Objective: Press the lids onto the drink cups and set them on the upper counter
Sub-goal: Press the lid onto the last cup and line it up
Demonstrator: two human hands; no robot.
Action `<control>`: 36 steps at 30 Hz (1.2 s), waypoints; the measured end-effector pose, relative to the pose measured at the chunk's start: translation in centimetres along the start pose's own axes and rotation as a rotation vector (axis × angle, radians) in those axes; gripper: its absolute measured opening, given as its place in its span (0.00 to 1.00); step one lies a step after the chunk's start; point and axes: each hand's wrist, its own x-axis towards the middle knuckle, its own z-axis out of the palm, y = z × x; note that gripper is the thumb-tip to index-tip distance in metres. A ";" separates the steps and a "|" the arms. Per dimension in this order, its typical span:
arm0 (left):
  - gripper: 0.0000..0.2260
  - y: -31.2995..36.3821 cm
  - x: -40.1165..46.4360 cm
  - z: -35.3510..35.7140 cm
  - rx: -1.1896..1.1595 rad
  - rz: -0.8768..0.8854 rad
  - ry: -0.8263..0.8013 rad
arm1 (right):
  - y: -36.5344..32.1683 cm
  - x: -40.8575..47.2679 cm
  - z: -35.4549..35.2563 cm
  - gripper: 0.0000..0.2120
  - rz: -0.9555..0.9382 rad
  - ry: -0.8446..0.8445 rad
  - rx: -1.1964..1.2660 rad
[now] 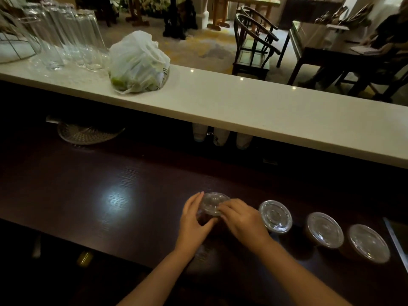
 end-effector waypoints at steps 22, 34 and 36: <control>0.30 5.8 0.1 -8.4 0.873 0.719 -0.384 | -5.3 1.1 -0.3 0.06 1.452 0.531 1.878; 0.26 6.6 -0.4 -7.4 0.941 0.810 -0.478 | -7.7 -2.5 1.7 0.07 1.606 0.411 2.038; 0.26 6.2 -0.8 -7.3 0.955 0.816 -0.501 | -7.8 -3.2 1.9 0.08 1.628 0.406 2.039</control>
